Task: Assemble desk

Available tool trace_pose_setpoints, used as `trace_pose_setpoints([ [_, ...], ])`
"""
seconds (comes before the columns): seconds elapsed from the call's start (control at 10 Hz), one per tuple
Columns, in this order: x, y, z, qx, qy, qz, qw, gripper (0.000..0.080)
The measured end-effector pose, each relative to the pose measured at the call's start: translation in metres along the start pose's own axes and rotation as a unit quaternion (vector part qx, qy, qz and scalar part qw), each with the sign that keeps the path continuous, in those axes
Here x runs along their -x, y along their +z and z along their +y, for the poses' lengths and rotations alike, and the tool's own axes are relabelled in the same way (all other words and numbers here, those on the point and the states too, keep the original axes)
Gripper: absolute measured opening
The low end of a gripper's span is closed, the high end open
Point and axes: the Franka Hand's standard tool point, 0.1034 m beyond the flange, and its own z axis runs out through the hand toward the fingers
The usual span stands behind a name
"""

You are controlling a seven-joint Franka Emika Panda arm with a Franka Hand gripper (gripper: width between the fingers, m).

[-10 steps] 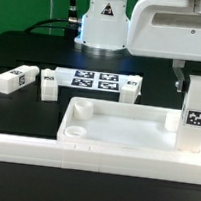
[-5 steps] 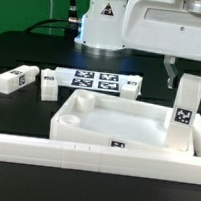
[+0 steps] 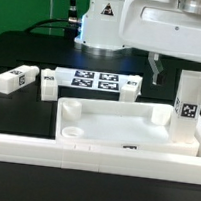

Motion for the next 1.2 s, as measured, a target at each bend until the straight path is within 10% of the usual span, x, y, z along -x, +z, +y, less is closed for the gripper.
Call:
trace_pose_setpoints([
  [0.4,0.030,-0.031,0.035,-0.003,-0.048,-0.006,0.999,0.0648],
  [1.2,0.032,-0.029,0.035,-0.002,-0.051,-0.008,0.999,0.0648],
])
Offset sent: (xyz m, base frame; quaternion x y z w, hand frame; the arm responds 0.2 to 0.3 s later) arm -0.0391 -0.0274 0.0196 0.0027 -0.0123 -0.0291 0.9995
